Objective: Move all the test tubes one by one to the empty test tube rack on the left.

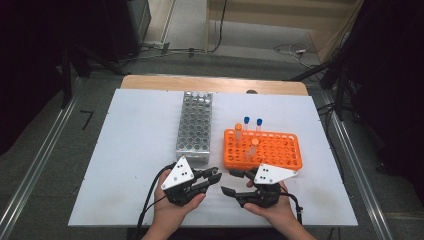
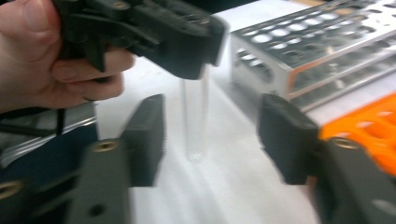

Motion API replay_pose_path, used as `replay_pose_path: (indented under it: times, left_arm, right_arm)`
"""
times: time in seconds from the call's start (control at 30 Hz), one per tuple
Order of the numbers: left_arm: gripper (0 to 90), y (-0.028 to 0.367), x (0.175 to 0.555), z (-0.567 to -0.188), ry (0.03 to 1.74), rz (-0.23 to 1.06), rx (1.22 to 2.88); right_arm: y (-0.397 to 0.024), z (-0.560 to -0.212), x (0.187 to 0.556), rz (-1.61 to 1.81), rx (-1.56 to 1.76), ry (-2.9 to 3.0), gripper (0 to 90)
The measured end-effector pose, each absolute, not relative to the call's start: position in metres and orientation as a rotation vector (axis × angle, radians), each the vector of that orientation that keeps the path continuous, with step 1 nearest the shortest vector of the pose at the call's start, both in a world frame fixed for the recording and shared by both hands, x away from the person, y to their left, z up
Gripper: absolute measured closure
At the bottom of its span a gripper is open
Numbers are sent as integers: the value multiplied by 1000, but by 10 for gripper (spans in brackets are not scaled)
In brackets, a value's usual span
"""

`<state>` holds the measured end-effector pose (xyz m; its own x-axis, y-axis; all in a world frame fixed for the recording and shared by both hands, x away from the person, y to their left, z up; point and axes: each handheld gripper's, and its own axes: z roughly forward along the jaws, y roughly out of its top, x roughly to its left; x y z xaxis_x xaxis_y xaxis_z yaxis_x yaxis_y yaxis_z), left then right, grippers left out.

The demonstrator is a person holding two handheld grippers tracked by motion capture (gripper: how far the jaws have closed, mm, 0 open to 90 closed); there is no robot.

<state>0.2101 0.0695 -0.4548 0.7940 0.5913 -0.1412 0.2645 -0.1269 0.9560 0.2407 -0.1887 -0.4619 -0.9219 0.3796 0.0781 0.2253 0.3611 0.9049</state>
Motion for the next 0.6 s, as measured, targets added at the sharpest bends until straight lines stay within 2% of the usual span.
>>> replay_pose_path:
  times: [0.07,0.33,0.43,0.53,0.6]
  left_arm:
    - [761,71,210,-454,681,322,1706]
    - [761,77,212,-450,693,344,1711]
    - [761,79,213,-448,703,350,1709]
    - [761,80,214,-447,704,359,1713]
    - [761,81,216,-445,707,367,1706]
  right_arm:
    - [-196,-460,243,1602,574,2443,256]
    - [-232,-453,251,1609,626,2373,80]
    - [-241,-452,254,1608,646,2363,61]
    - [-256,-451,259,1623,697,2325,0]
    - [-259,-450,260,1620,714,2310,0]
